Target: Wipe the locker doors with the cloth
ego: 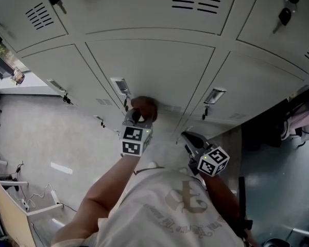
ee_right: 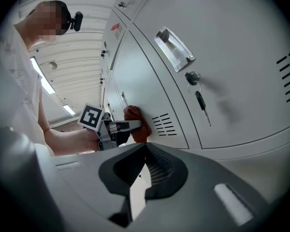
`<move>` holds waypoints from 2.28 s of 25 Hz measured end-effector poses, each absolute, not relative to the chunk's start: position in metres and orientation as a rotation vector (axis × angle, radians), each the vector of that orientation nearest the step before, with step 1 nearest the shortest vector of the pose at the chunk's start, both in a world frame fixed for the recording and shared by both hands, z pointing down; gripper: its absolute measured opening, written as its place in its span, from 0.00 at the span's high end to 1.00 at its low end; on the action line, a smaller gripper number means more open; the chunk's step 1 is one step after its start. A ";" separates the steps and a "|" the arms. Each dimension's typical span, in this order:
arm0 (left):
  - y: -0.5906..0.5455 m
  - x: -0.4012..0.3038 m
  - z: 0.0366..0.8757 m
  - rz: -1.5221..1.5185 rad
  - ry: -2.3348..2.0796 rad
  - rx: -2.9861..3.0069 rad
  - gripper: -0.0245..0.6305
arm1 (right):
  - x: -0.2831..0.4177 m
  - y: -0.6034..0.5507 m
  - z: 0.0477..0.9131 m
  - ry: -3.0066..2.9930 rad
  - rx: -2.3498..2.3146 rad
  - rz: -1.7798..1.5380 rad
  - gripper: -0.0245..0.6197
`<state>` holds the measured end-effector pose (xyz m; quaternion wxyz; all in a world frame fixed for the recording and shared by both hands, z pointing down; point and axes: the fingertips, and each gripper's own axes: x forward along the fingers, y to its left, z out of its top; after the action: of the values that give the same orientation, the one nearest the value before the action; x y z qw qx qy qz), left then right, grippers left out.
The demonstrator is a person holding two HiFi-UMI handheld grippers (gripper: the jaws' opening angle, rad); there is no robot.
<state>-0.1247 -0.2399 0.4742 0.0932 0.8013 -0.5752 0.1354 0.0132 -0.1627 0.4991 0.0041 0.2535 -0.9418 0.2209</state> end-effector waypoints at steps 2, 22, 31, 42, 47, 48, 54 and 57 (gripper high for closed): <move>-0.241 -0.108 0.472 0.410 -1.695 2.405 0.83 | 0.018 -0.162 0.499 -2.953 0.791 0.699 0.95; -0.249 0.037 0.453 0.426 -1.503 2.626 0.83 | 0.093 -0.176 0.484 -2.997 0.885 0.679 0.95; -0.245 0.069 0.420 0.410 -1.415 2.705 0.84 | 0.111 -0.170 0.473 -3.018 0.878 0.675 0.95; -0.247 -0.017 0.409 0.418 -1.592 2.644 0.84 | 0.041 -0.174 0.470 -3.022 0.726 0.657 0.95; -0.244 -0.051 0.405 0.439 -1.658 2.620 0.84 | 0.017 -0.169 0.474 -2.997 0.701 0.672 0.95; -0.242 -0.057 0.405 0.448 -1.666 2.617 0.84 | 0.014 -0.167 0.475 -2.995 0.697 0.673 0.95; -0.243 -0.102 0.392 0.474 -1.718 2.620 0.84 | -0.019 -0.172 0.476 -3.030 0.661 0.642 0.95; -0.242 -0.113 0.392 0.485 -1.750 2.613 0.84 | -0.023 -0.165 0.477 -3.013 0.673 0.666 0.95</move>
<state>-0.1133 -0.2416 0.3917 -0.0202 0.8210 -0.5499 0.1523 -0.0231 -0.1651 0.4770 -0.0086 0.2131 -0.9540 0.2108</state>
